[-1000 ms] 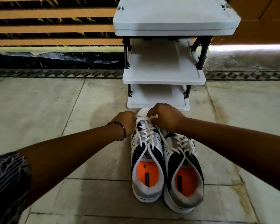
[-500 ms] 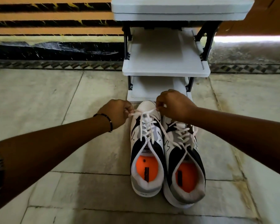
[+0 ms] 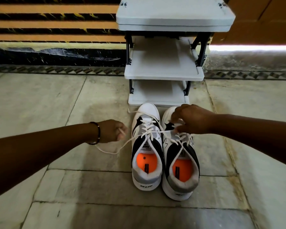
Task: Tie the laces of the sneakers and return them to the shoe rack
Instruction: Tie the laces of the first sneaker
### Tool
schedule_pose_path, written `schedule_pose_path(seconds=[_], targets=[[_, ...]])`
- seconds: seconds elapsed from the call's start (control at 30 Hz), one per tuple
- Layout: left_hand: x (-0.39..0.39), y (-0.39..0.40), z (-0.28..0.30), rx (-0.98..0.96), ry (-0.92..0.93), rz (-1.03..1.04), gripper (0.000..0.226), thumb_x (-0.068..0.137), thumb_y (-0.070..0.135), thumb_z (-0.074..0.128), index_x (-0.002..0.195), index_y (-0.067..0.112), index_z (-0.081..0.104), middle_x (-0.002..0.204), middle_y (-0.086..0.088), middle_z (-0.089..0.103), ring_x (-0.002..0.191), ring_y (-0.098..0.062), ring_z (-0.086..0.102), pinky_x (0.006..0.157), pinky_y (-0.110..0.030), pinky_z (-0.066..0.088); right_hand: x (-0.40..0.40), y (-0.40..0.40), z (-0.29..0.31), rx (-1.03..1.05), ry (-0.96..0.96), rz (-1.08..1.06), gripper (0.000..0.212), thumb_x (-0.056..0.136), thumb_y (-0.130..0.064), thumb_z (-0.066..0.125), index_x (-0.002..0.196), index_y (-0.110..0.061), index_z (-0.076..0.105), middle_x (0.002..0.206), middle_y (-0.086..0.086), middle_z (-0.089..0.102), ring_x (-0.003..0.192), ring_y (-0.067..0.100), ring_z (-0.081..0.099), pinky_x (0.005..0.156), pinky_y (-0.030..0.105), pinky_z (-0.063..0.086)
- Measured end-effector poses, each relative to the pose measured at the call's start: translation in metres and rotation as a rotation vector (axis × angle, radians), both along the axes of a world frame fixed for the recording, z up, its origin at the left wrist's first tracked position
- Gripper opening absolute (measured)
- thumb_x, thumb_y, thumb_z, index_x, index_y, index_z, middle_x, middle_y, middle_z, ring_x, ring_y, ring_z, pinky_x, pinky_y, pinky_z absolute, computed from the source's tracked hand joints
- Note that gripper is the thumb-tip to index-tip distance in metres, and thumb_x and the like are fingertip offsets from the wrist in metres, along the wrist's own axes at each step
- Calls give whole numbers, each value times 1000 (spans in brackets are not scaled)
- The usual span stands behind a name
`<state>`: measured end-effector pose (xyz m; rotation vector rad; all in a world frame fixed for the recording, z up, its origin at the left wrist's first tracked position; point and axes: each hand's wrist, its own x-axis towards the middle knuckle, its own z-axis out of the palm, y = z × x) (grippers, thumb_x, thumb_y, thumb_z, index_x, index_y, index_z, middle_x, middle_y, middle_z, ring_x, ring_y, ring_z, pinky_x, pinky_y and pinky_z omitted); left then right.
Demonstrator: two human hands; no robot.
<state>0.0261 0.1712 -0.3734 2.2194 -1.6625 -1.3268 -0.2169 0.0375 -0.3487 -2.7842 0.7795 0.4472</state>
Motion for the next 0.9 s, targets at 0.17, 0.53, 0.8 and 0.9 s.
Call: schedule_pose_path(seconds=[0.17,0.53,0.8,0.9], targets=[[-40,-10,5,-245,60,-53,28,83,2,57,108,12,63,90,3,57,82,-8,53,70,-12,42,26,27,-2,203,-163,-35,29,79,-37,65,102,-19,69,104,2,67,97,20,59,83,34,48],[-37,-2,15,-368,-188,-247,7,85,13,54,86,14,61,96,-6,70,91,-19,61,82,-30,48,35,49,-2,211,-272,-85,16,85,-22,59,91,-15,72,93,8,73,87,23,62,78,36,50],[-32,3,22,-285,-510,-501,26,91,16,43,113,16,57,115,-12,56,102,-29,55,86,-38,47,25,46,-2,33,-165,68,11,83,-12,57,84,-15,67,92,6,69,93,22,60,74,34,50],[-28,7,18,-234,-513,-512,25,92,18,41,108,17,60,112,-12,55,100,-30,55,87,-40,47,26,52,-7,18,-116,118,17,81,-7,53,89,-13,67,97,10,67,95,26,60,73,32,48]])
